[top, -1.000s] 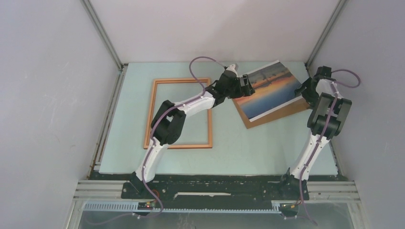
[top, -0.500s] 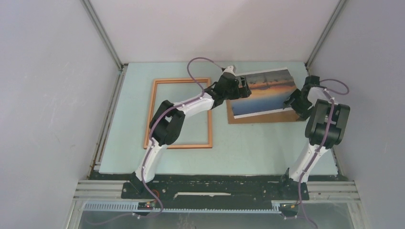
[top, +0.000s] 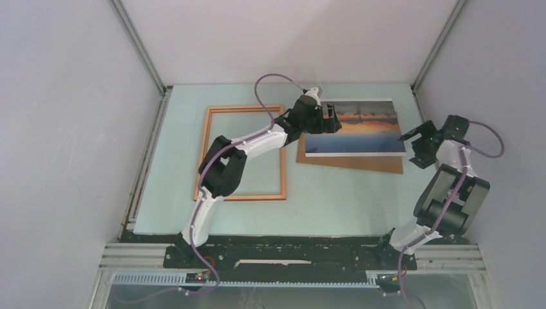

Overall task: Put the photo into the frame
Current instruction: Adjust the photo frame item at the center of the board.

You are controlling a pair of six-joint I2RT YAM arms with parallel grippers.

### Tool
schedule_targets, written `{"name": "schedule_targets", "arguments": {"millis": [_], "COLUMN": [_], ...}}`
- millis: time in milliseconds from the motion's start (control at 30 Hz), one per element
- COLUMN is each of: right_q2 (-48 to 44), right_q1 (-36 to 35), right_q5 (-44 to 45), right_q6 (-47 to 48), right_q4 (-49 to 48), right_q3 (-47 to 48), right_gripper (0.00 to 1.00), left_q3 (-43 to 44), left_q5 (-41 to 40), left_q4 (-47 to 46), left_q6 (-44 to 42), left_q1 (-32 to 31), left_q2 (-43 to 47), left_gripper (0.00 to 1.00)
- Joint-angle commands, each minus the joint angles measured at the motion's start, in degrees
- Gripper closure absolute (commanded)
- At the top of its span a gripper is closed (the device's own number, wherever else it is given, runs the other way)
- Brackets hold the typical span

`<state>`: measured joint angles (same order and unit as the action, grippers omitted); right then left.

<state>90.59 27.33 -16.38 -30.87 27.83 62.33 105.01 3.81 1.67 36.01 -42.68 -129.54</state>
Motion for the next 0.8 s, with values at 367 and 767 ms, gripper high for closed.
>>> {"name": "schedule_targets", "arguments": {"millis": [367,767], "right_q2": [9.28,15.91], "right_q1": [9.83,10.46], "right_q5": [-11.73,-10.5], "right_q6": [-4.38,-3.75], "right_q4": [-14.54,-14.38], "right_q3": [-1.08,0.52], "right_gripper": [0.1,0.13], "left_q3": [8.12,2.1], "left_q5": [8.15,6.15], "left_q4": [3.7,0.78], "left_q6": [11.98,17.97], "left_q1": [2.92,4.52], "left_q2": [-9.05,-8.59], "left_gripper": [0.0,0.02]}}
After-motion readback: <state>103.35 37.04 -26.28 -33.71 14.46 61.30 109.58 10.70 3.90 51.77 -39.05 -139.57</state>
